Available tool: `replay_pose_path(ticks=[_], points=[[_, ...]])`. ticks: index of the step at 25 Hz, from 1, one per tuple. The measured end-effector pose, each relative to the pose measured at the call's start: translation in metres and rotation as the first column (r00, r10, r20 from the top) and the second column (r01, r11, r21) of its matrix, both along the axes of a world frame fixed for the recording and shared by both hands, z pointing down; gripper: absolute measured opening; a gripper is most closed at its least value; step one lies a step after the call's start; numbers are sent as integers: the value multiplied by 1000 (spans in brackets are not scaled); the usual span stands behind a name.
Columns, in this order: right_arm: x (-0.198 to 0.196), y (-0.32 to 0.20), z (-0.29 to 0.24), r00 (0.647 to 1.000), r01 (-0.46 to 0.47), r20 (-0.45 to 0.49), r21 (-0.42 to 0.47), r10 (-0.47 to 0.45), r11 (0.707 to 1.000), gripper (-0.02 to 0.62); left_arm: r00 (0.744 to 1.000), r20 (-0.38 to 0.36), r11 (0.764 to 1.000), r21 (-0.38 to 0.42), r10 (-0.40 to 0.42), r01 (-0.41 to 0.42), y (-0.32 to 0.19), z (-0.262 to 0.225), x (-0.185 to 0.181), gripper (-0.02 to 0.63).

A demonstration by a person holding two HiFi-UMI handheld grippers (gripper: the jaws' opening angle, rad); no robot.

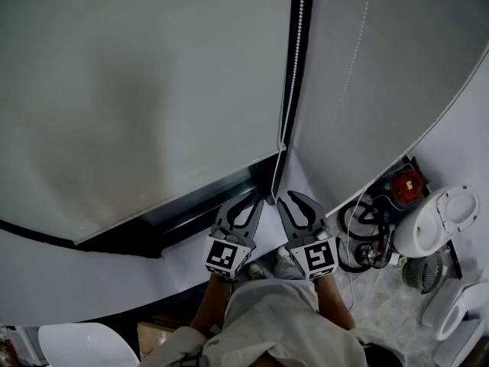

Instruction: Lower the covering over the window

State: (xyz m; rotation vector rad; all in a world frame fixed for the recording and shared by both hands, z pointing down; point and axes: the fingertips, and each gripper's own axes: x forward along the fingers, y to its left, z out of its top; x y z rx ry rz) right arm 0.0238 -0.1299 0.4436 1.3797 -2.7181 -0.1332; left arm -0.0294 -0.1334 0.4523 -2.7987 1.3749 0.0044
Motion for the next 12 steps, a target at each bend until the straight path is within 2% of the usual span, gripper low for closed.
replay_pose_path(ticks=[6, 12], points=[[5, -1, -10, 1000, -14, 7, 20, 14, 1000, 80, 1000, 2, 1000, 10, 22, -22, 0, -6, 7, 61], [11, -2, -17, 1000, -28, -4, 3, 28, 1000, 80, 999, 15, 999, 20, 37, -38, -3, -15, 12, 61]])
